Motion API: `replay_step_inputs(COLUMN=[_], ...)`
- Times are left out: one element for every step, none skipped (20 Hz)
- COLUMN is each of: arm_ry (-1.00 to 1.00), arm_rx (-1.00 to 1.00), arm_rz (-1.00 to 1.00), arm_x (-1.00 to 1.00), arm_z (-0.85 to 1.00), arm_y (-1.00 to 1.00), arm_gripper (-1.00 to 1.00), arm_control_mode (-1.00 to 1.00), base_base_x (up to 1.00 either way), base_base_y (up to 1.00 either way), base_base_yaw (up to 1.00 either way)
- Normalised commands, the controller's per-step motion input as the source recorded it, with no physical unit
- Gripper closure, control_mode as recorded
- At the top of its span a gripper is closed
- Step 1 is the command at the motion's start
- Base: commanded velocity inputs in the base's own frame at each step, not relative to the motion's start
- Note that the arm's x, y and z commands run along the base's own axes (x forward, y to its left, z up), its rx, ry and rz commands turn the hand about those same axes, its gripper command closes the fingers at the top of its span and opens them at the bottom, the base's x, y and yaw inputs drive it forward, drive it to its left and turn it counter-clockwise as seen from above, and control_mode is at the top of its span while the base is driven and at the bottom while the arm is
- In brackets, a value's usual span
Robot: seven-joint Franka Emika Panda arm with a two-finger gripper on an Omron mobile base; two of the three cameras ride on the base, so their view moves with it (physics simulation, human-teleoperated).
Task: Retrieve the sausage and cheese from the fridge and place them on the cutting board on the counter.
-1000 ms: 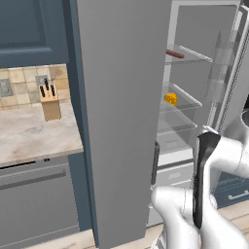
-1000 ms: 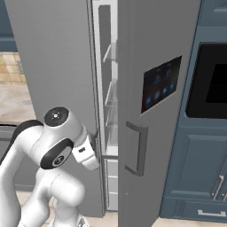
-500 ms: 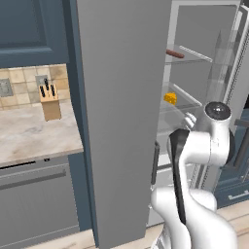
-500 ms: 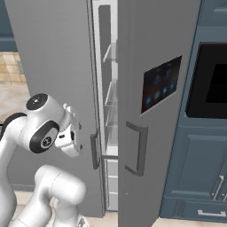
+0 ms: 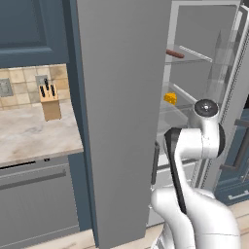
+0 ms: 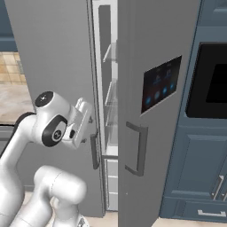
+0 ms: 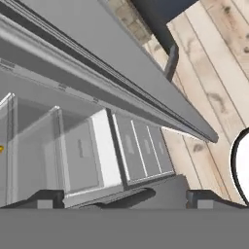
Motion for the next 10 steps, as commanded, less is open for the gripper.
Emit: replay_step_inputs(arm_ry=[-0.09, -0.06, -0.08, -0.08, -0.09, -0.07, -0.04, -0.03, -0.01, 0.00], arm_rx=[0.09, 0.12, 0.12, 0.11, 0.11, 0.11, 0.11, 0.08, 0.07, 0.07], arm_rz=[-0.45, -0.43, -0.41, -0.39, -0.36, -0.33, -0.29, -0.29, -0.31, -0.29], arm_x=[0.39, 0.40, 0.42, 0.46, 0.46, 0.46, 0.46, 0.43, 0.40, 0.37], arm_z=[-0.08, -0.08, -0.03, 0.00, 0.00, 0.00, 0.00, 0.00, 0.00, 0.00], arm_y=[-0.12, -0.14, -0.12, -0.10, -0.12, -0.17, -0.24, -0.27, -0.29, -0.35], arm_gripper=[-1.00, -1.00, -1.00, -1.00, -1.00, -1.00, -1.00, -1.00, -1.00, -1.00], arm_control_mode=[-1.00, -1.00, -1.00, -1.00, -1.00, -1.00, -1.00, -1.00, -1.00, -1.00], base_base_x=[0.00, 0.00, 0.00, 0.00, 0.00, 0.00, 0.00, 0.00, 0.00, 0.00], base_base_y=[0.00, 0.00, 0.00, 0.00, 0.00, 0.00, 0.00, 0.00, 0.00, 0.00], base_base_yaw=[0.00, 0.00, 0.00, 0.00, 0.00, 0.00, 0.00, 0.00, 0.00, 0.00])
